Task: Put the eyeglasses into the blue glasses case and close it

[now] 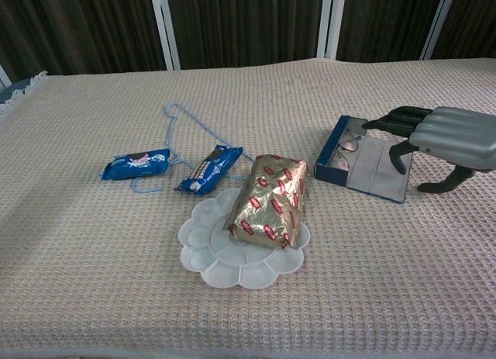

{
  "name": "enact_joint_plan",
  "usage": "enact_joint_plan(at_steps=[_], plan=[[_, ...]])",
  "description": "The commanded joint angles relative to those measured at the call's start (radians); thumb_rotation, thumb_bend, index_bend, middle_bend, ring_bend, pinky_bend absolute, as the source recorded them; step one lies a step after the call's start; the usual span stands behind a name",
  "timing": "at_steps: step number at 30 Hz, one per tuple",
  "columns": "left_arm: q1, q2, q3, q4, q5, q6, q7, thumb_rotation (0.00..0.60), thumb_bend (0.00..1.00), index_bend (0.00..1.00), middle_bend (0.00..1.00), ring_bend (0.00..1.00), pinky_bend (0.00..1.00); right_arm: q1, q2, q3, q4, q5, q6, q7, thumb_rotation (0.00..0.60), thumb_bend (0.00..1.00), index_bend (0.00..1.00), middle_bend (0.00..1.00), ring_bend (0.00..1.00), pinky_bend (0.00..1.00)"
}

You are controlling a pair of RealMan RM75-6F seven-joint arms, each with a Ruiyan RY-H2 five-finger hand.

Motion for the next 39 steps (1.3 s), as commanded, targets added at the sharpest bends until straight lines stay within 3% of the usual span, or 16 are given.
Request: enact_joint_plan(at_steps=[1, 19, 39], plan=[[0.000, 0.000, 0.000, 0.000, -0.001, 0.000, 0.000, 0.600, 0.41, 0.00, 0.00, 0.00, 0.09, 0.005, -0.008, -0.004, 0.011, -0.004, -0.005, 0.004, 0.600, 0.40, 0.64, 0.07, 0.00, 0.00], [0.000, 0.001, -0.001, 0.000, 0.000, 0.002, 0.016, 0.600, 0.42, 0.00, 0.00, 0.00, 0.09, 0.036, -0.020, -0.007, 0.027, -0.006, -0.049, -0.080, 0.600, 0.40, 0.62, 0.07, 0.00, 0.00], [0.004, -0.006, -0.001, 0.000, 0.003, 0.009, 0.037, 0.600, 0.42, 0.00, 0.00, 0.00, 0.09, 0.006, -0.086, 0.034, 0.075, 0.041, -0.030, -0.117, 0.600, 0.40, 0.53, 0.07, 0.00, 0.00]])
